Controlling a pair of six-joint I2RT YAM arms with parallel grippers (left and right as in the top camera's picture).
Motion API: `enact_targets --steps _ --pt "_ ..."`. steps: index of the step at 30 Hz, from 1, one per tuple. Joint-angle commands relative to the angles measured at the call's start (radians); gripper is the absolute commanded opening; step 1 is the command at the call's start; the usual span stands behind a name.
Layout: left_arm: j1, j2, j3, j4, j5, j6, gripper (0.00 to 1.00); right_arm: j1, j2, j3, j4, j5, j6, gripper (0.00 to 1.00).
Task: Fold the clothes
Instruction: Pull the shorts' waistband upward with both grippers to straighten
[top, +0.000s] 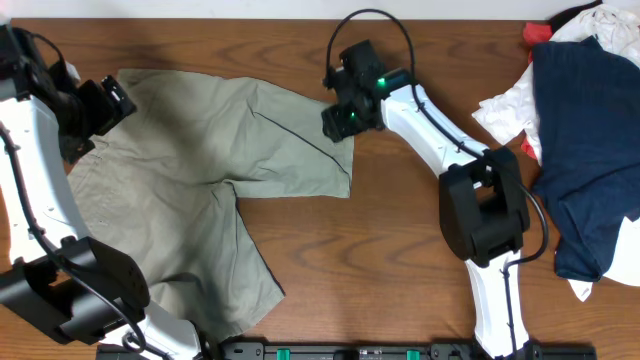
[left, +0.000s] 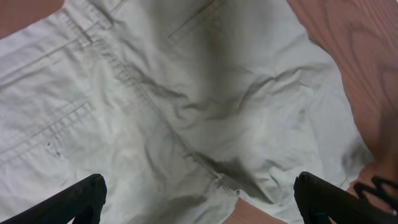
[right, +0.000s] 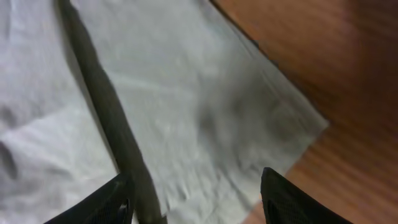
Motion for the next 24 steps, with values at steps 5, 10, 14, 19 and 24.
enact_targets --steps 5,10,14,19,24 --pt "-0.051 0.001 0.003 -0.002 -0.006 0.086 0.98 0.002 0.049 -0.004 0.047 -0.016 -0.032 0.63" --pt "-0.080 0.000 0.003 0.017 -0.006 0.093 0.98 0.003 0.080 -0.004 0.063 0.027 -0.066 0.61" --pt "-0.102 0.001 0.003 0.024 -0.006 0.101 0.98 -0.006 0.119 -0.004 0.058 0.033 -0.069 0.61" --pt "-0.127 0.001 0.003 0.032 -0.006 0.124 0.98 -0.053 0.140 -0.004 0.057 0.038 -0.068 0.61" --pt "-0.147 0.001 0.003 0.043 -0.009 0.134 0.98 -0.123 0.143 -0.004 0.097 0.089 -0.045 0.61"
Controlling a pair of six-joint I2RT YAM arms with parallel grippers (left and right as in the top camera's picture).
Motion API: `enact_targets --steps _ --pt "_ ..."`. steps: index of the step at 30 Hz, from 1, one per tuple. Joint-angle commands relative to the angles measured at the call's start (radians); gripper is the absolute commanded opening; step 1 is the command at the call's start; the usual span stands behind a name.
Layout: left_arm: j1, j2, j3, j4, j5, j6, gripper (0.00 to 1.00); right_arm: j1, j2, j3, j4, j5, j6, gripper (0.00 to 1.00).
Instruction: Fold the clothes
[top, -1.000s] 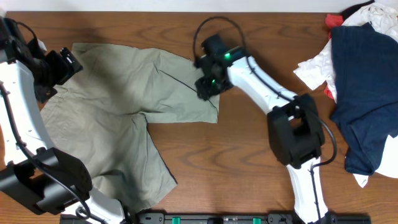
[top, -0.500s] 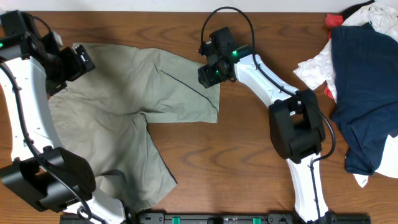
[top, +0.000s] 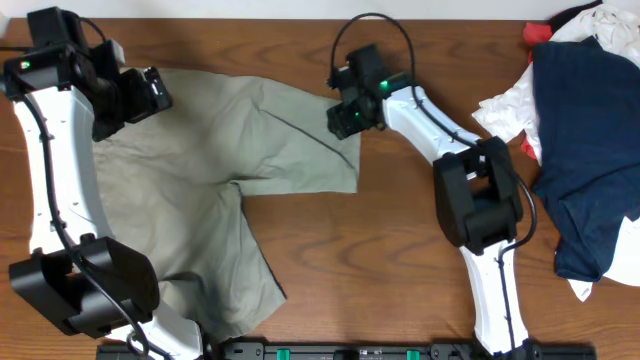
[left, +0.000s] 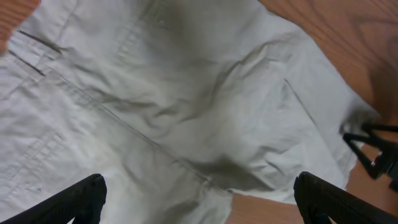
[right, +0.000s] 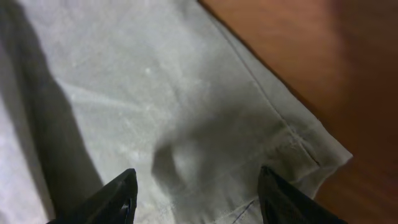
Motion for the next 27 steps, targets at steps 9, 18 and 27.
enact_targets --steps 9,18,27 --pt "-0.037 0.001 0.003 0.027 -0.010 0.026 0.98 -0.206 0.054 -0.008 0.189 0.126 0.031 0.60" --pt "-0.077 0.001 0.003 0.031 -0.086 0.048 0.98 -0.310 0.049 0.115 0.220 -0.016 0.174 0.61" --pt "-0.058 0.001 0.003 0.039 -0.167 0.050 0.98 -0.292 -0.077 0.315 -0.379 -0.299 -0.040 0.61"
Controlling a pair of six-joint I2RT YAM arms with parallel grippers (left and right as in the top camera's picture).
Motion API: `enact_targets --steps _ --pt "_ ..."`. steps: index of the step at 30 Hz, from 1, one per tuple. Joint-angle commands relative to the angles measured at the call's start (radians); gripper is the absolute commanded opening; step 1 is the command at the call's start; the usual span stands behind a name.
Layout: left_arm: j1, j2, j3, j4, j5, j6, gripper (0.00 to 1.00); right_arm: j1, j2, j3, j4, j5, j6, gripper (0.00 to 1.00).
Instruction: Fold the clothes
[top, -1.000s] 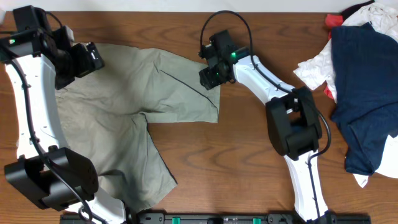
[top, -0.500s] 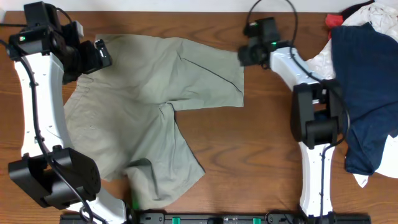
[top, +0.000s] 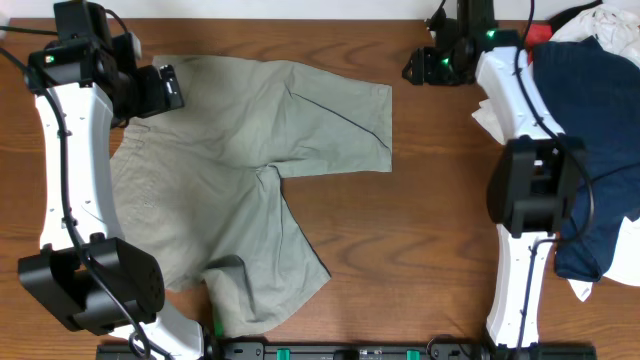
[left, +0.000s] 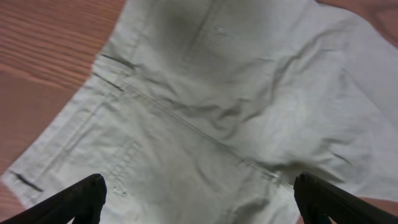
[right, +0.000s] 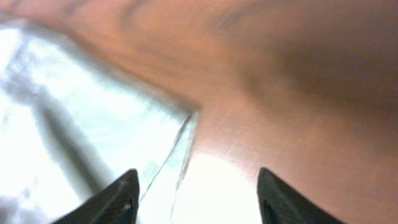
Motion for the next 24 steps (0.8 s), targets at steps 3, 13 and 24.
enact_targets --steps 3,13,24 --pt "0.025 0.002 0.003 0.000 -0.043 -0.012 0.98 0.097 -0.103 0.027 -0.290 -0.114 -0.239 0.65" --pt "0.049 0.003 0.001 0.005 -0.043 -0.029 0.98 0.467 -0.102 -0.180 -0.420 0.170 -0.366 0.70" --pt "0.049 0.004 0.000 0.009 -0.043 -0.029 0.98 0.722 -0.105 -0.379 -0.363 0.367 -0.296 0.91"
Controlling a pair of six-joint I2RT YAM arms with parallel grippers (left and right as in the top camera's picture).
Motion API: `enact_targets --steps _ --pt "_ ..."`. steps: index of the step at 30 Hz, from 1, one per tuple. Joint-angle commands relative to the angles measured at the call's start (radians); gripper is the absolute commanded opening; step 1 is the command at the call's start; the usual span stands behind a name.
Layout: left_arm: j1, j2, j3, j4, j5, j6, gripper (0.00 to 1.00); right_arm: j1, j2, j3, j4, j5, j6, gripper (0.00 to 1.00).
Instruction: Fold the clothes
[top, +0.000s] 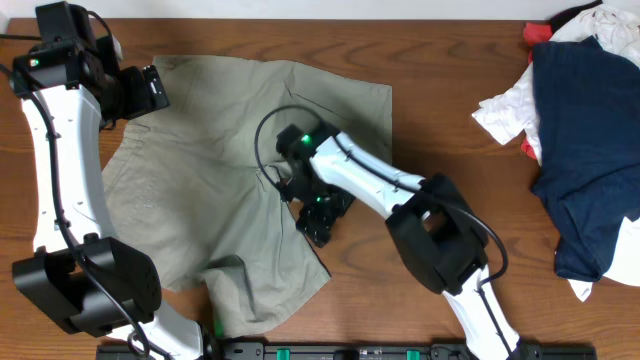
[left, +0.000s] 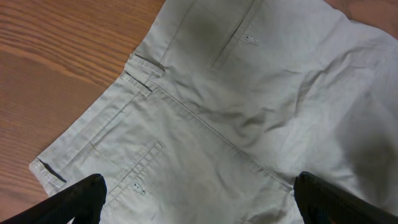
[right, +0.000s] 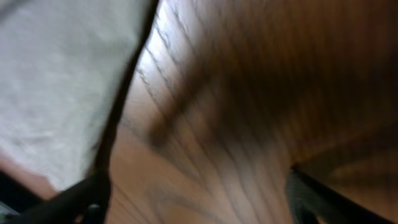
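Khaki shorts (top: 230, 150) lie spread flat on the wooden table (top: 430, 270), with the waistband at the upper left and the two legs reaching right and down. My left gripper (top: 148, 90) hovers open over the waistband and back pockets (left: 236, 106), its fingers (left: 81, 199) wide apart. My right gripper (top: 322, 215) sits open by the crotch, at the inner edge of the lower leg. Below it is mostly bare wood, and the cloth edge (right: 56, 81) shows at the left.
A pile of other clothes lies at the far right: a dark blue garment (top: 585, 140), a white one (top: 505, 110) and a bit of red (top: 537, 32). The arm bases stand along the front edge.
My right gripper has gone from the far top right of the table to the shorts' crotch in the middle. The left gripper shifted slightly left over the waistband. The shorts lie unchanged.
At first the shorts lay further left, with my right gripper over the upper leg's hem and the left by the waistband. Then the left gripper stood higher on the waistband. Later the shorts lay shifted right and flatter, the right gripper away. Now it is at the crotch.
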Motion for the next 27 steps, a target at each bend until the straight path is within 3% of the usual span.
enact_targets --steps 1,8,13,27 --pt "0.003 0.004 0.000 0.001 -0.009 -0.005 0.98 0.028 -0.010 0.000 -0.003 0.104 0.041 0.94" --pt "0.003 0.005 0.000 0.001 -0.009 -0.005 0.98 0.075 -0.019 0.011 -0.068 0.092 0.141 0.99" --pt "0.003 0.005 -0.003 0.000 -0.009 -0.005 0.98 0.121 -0.026 0.012 -0.039 -0.020 0.103 0.94" --pt "0.004 0.006 -0.034 0.012 -0.009 -0.005 0.98 0.201 -0.026 0.013 -0.025 0.012 0.051 0.79"
